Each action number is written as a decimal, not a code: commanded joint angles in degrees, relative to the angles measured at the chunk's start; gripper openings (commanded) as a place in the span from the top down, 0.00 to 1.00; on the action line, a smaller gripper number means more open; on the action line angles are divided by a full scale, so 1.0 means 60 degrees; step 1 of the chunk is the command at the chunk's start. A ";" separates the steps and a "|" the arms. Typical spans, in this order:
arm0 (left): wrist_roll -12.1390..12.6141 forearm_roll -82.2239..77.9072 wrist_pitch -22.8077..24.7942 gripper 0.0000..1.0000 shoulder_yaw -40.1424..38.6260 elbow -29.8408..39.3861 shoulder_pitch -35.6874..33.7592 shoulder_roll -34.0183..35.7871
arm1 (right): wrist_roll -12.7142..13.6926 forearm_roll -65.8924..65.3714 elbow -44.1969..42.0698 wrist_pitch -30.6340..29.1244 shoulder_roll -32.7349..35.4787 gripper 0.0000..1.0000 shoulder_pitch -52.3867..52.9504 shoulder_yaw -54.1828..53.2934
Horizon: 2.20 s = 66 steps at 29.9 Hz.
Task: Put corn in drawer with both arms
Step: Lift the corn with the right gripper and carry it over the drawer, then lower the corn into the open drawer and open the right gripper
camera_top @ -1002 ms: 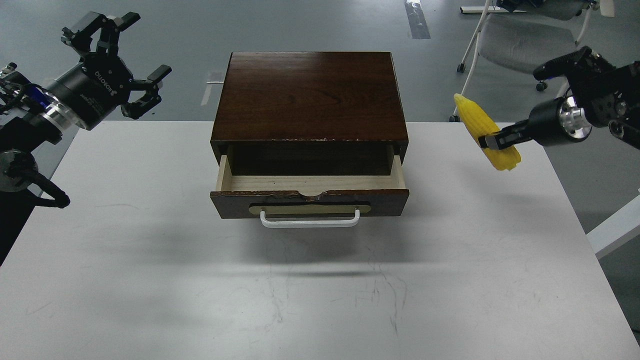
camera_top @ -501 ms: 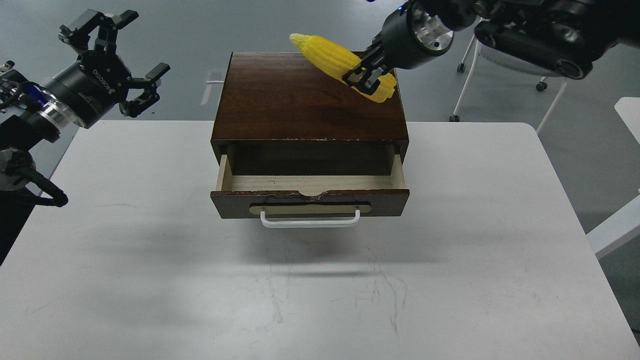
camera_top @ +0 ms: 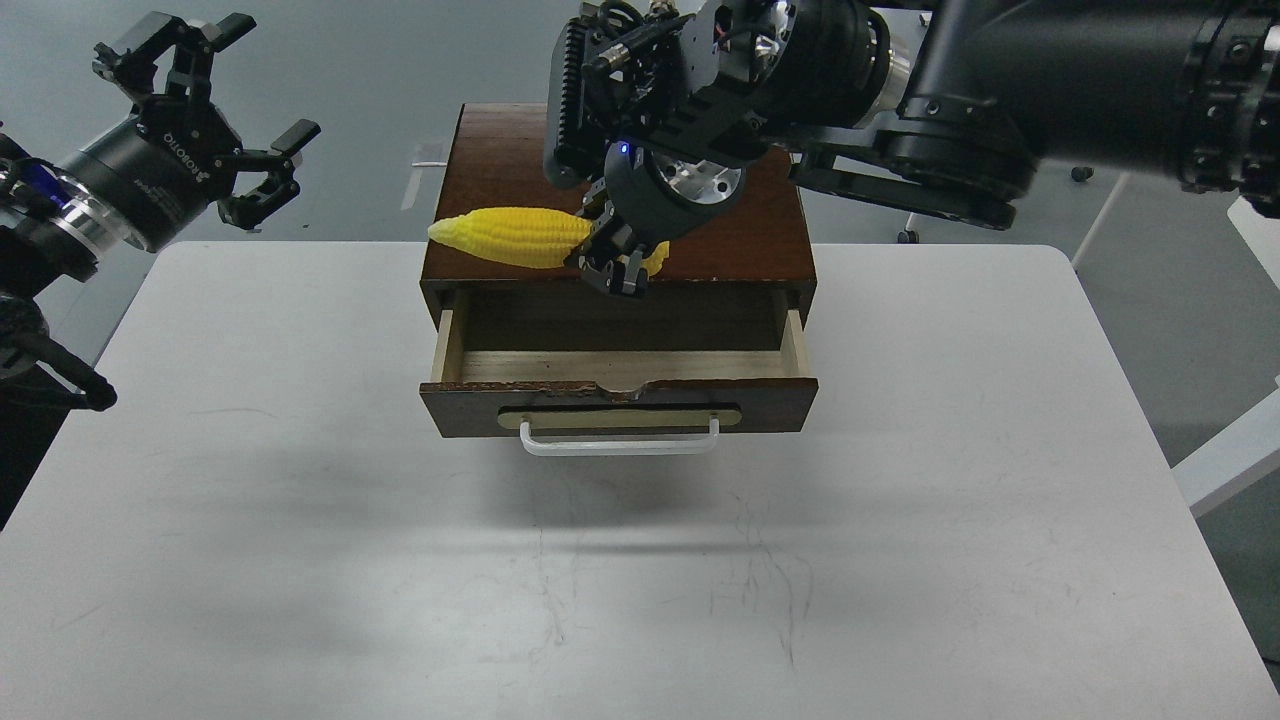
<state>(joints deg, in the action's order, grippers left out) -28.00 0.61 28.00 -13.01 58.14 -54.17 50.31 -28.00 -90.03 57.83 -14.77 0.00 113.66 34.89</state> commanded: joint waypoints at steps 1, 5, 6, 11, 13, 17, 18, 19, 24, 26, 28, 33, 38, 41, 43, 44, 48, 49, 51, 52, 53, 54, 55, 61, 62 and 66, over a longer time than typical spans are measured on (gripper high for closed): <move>-0.0001 0.0001 0.0000 0.02 -0.0015 0.0007 -0.0009 0.0067 | 0.0000 -0.0009 0.0482 -0.0013 0.0000 1.00 -0.0002 0.0030; -0.0001 0.0001 0.0000 0.02 -0.0015 0.0022 0.0005 0.0184 | 0.0000 -0.0009 0.0747 -0.0043 0.0000 1.00 0.0012 0.0264; -0.0001 0.0001 0.0000 0.02 -0.0015 0.0036 0.0005 0.0184 | 0.0000 -0.0009 0.0761 -0.0043 0.0000 1.00 0.0012 0.0410; -0.0001 0.0015 0.0000 0.02 -0.0015 0.0036 0.0005 0.0199 | 0.0000 -0.0009 0.0791 -0.0043 0.0000 1.00 -0.0046 0.0630; -0.0001 0.0001 0.0000 0.02 -0.0015 0.0036 0.0005 0.0199 | 0.0000 -0.0009 0.0791 -0.0043 0.0000 1.00 -0.0076 0.0718; -0.0001 0.0001 0.0000 0.02 -0.0058 0.0036 0.0005 0.0199 | 0.0000 -0.0009 0.0776 -0.0043 0.0000 0.98 -0.0163 0.0879; -0.0001 0.0001 0.0000 0.02 -0.0059 0.0036 0.0005 0.0199 | 0.0000 -0.0009 0.0776 -0.0043 0.0000 0.97 -0.0193 0.0880; -0.0001 0.0001 0.0000 0.02 -0.0073 0.0036 0.0005 0.0199 | 0.0000 -0.0009 0.0776 -0.0043 0.0000 0.97 -0.0193 0.0880; -0.0001 0.0001 0.0000 0.02 -0.0059 0.0036 0.0005 0.0199 | 0.0000 -0.0009 0.0776 -0.0043 0.0000 0.83 -0.0266 0.0894; -0.0001 0.0001 0.0000 0.02 -0.0059 0.0036 0.0005 0.0184 | 0.0000 -0.0009 0.0776 -0.0043 0.0000 0.79 -0.0266 0.0894; -0.0001 0.0001 0.0000 0.02 -0.0059 0.0036 0.0005 0.0199 | 0.0000 0.0020 0.0790 -0.0043 0.0000 0.72 -0.0324 0.0894; -0.0001 0.0001 0.0000 0.02 -0.0059 0.0036 0.0005 0.0199 | 0.0000 0.0020 0.0791 -0.0043 0.0000 0.63 -0.0398 0.0894; -0.0001 0.0001 0.0000 0.02 -0.0059 0.0036 0.0005 0.0184 | 0.0000 0.0035 0.0776 -0.0043 0.0000 0.54 -0.0500 0.0968; -0.0001 0.0001 0.0000 0.02 -0.0059 0.0036 0.0005 0.0184 | 0.0000 0.0035 0.0776 -0.0043 0.0000 0.52 -0.0501 0.0968; -0.0001 0.0001 0.0000 0.02 -0.0059 0.0036 0.0005 0.0198 | 0.0000 0.0035 0.0776 -0.0043 0.0000 0.51 -0.0501 0.0968; -0.0001 0.0001 0.0000 0.02 -0.0059 0.0036 0.0005 0.0184 | 0.0000 0.0035 0.0790 -0.0028 0.0000 0.51 -0.0501 0.0968; -0.0001 0.0001 0.0000 0.02 -0.0059 0.0036 0.0005 0.0169 | 0.0000 0.0035 0.0791 -0.0028 0.0000 0.47 -0.0501 0.0968; -0.0001 0.0001 0.0000 0.02 -0.0059 0.0036 0.0005 0.0169 | 0.0000 0.0035 0.0791 -0.0028 0.0000 0.47 -0.0501 0.0953; -0.0001 0.0001 0.0000 0.02 -0.0059 0.0036 0.0005 0.0169 | 0.0000 0.0035 0.0790 -0.0028 0.0000 0.45 -0.0501 0.0953; -0.0001 0.0001 0.0000 0.02 -0.0059 0.0036 0.0005 0.0169 | 0.0000 0.0035 0.0791 -0.0028 0.0000 0.44 -0.0501 0.0968; -0.0001 0.0001 0.0000 0.02 -0.0059 0.0036 0.0005 0.0169 | 0.0000 0.0035 0.0791 -0.0028 0.0000 0.42 -0.0501 0.0968; -0.0001 0.0001 0.0000 0.02 -0.0059 0.0036 0.0005 0.0169 | 0.0000 0.0035 0.0791 -0.0028 0.0000 0.42 -0.0501 0.0968; -0.0001 0.0001 0.0000 0.02 -0.0059 0.0036 0.0005 0.0169 | 0.0000 0.0035 0.0791 -0.0028 0.0000 0.42 -0.0501 0.0968; -0.0001 0.0001 0.0000 0.02 -0.0059 0.0036 0.0005 0.0198 | 0.0000 0.0035 0.0776 -0.0028 0.0000 0.41 -0.0486 0.0953; -0.0001 0.0015 0.0000 0.02 -0.0059 0.0036 0.0005 0.0199 | 0.0000 0.0035 0.0776 -0.0028 0.0000 0.41 -0.0500 0.0953; -0.0001 0.0001 0.0000 0.02 -0.0073 0.0036 0.0005 0.0213 | 0.0000 0.0035 0.0776 -0.0028 0.0000 0.41 -0.0501 0.0953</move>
<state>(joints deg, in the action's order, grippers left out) -28.00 0.61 28.00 -13.36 58.36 -54.14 51.56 -28.00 -89.82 62.54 -14.92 0.00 110.65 40.60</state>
